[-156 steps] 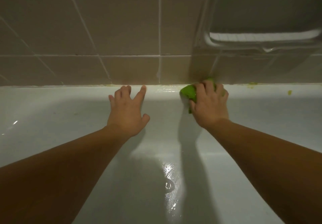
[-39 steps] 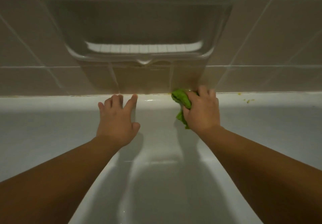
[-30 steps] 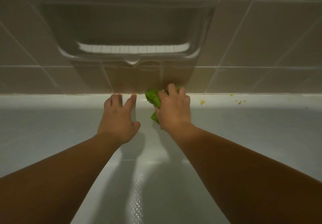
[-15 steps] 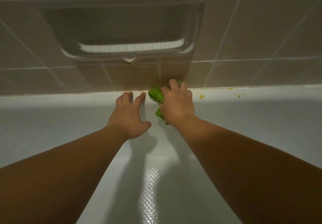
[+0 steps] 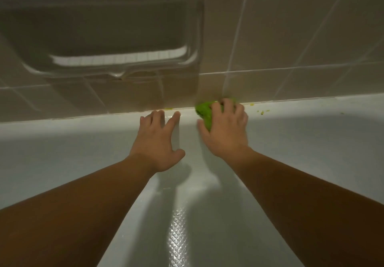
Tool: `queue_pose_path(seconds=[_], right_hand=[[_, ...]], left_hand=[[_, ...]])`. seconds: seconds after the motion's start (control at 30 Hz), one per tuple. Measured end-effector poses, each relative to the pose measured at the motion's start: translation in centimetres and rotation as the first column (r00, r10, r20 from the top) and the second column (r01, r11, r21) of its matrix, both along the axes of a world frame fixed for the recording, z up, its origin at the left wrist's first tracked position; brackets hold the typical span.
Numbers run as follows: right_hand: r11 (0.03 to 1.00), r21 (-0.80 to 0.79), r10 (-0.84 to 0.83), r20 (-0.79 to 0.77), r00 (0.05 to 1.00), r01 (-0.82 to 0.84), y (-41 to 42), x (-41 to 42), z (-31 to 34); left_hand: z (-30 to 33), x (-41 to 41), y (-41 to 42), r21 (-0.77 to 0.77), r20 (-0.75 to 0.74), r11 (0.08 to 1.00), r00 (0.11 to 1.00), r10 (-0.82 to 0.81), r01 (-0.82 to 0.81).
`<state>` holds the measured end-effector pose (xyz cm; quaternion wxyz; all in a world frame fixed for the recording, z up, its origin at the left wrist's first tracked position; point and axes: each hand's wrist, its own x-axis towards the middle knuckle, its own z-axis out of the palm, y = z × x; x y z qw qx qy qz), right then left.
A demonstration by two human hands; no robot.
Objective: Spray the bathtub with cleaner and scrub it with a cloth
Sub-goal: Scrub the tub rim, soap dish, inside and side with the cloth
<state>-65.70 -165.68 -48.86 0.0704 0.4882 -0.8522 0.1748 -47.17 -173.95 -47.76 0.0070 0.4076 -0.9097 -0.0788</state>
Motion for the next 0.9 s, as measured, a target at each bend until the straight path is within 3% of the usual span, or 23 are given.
queue_pose_path(seconds=[0.13, 0.3, 0.4, 0.57, 0.67, 0.77, 0.83, 0.9], right_hand=[[0.994, -0.003, 0.104, -0.089, 0.991, -0.105, -0.3, 0.0, -0.7], [0.993, 0.042, -0.106, -0.071, 0.992, 0.109, 2.2, -6.1, -1.3], [0.980, 0.020, -0.196, -0.033, 0.980, 0.196, 1.5, -4.7, -1.0], [0.993, 0.063, 0.105, -0.098, 0.990, -0.099, -0.8, -0.4, -1.0], [0.994, 0.003, 0.105, 0.034, 0.994, -0.105, -0.5, -1.5, -0.3], [0.973, -0.230, 0.056, 0.194, 0.979, -0.010, 0.5, -1.2, 0.3], [0.966, -0.237, 0.132, 0.114, 0.985, -0.102, 0.6, 0.3, 0.1], [0.970, -0.089, 0.231, 0.021, 0.973, -0.228, -0.1, 1.9, -1.0]], left_hand=[[-0.9, -1.1, 0.2, -0.047, -0.038, 0.999, 0.999, -0.023, 0.022], [-0.9, -0.6, -0.2, -0.081, -0.004, 0.996, 0.999, -0.047, 0.047], [-0.9, -1.0, 0.2, -0.072, -0.010, 0.997, 0.999, -0.033, 0.032], [-0.8, -0.8, 0.0, -0.043, -0.012, 0.997, 0.998, -0.058, 0.058], [-0.4, 0.7, -0.7, -0.006, 0.007, 0.992, 0.992, -0.123, 0.123], [0.0, 2.3, -1.7, 0.013, 0.030, 0.988, 0.987, -0.157, 0.157], [0.0, 3.1, -2.3, 0.003, 0.013, 0.986, 0.986, -0.164, 0.164], [-0.1, 3.7, -2.7, -0.012, 0.015, 0.984, 0.984, -0.176, 0.176]])
